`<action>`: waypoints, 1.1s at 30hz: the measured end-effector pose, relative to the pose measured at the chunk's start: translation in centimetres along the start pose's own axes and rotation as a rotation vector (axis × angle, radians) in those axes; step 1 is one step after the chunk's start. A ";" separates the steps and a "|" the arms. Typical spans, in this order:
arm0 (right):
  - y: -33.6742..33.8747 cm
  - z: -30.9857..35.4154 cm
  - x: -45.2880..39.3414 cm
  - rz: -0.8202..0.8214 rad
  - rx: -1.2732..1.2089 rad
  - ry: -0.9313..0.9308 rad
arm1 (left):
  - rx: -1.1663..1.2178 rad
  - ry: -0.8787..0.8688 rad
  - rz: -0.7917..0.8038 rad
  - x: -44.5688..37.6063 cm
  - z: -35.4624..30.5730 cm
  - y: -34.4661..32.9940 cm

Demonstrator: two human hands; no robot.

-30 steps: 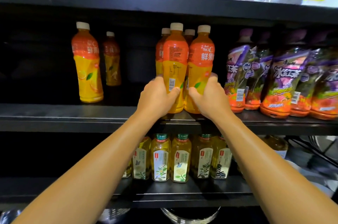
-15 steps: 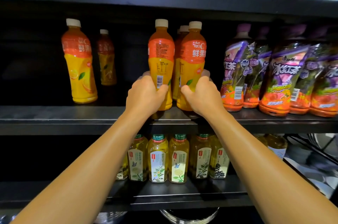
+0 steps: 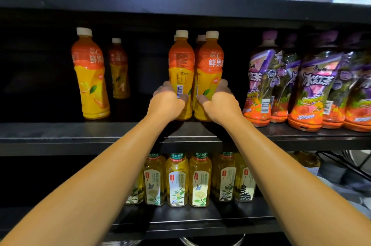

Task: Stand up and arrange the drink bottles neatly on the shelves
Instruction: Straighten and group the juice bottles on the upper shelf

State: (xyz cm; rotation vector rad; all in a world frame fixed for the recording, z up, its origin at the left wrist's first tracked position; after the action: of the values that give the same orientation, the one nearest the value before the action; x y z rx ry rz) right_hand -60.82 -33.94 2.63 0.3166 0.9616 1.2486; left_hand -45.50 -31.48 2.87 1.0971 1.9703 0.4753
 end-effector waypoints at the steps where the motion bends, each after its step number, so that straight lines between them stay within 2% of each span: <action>1: 0.0 0.1 -0.2 0.016 -0.012 -0.018 | -0.001 0.019 0.012 -0.2 0.0 0.0; 8: -0.3 0.5 -1.7 0.089 -0.051 -0.071 | -0.020 0.073 0.064 -1.2 -0.2 -0.1; 15: 0.8 0.2 -0.8 0.113 -0.032 -0.036 | 0.130 0.061 0.071 -0.4 0.4 0.7; 18: 2.4 0.5 1.8 -0.065 0.035 0.097 | 0.182 -0.035 -0.033 1.3 1.6 3.4; 20: 2.5 2.0 3.8 -0.154 -0.018 0.211 | 0.190 -0.110 -0.117 2.8 3.0 5.9; 23: 0.7 5.5 5.4 -0.073 -0.070 0.321 | 0.204 -0.137 -0.270 4.3 6.3 10.2; 26: -1.8 9.3 4.8 -0.003 -0.141 0.368 | 0.149 -0.054 -0.459 3.7 10.1 13.8; 28: -3.9 11.7 3.6 0.041 -0.188 0.359 | 0.153 0.020 -0.509 2.1 12.2 15.1; 33: -8.5 16.0 -0.2 0.147 -0.200 0.271 | 0.124 0.187 -0.198 -2.4 14.3 14.0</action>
State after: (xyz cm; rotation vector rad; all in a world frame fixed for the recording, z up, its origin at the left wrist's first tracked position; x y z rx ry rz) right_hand -43.17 -32.41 6.42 0.0615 1.0466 1.5379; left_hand -26.01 -26.64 4.54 0.9479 2.2723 0.3642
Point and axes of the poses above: each hand's wrist, its own x-axis away from the middle knuckle, its own y-axis out of the back of the hand, z = x × y, the point moved 3 cm from there along -x, towards the middle knuckle, and after that the axes turned 2 degrees about z, right-handed, at the moved point
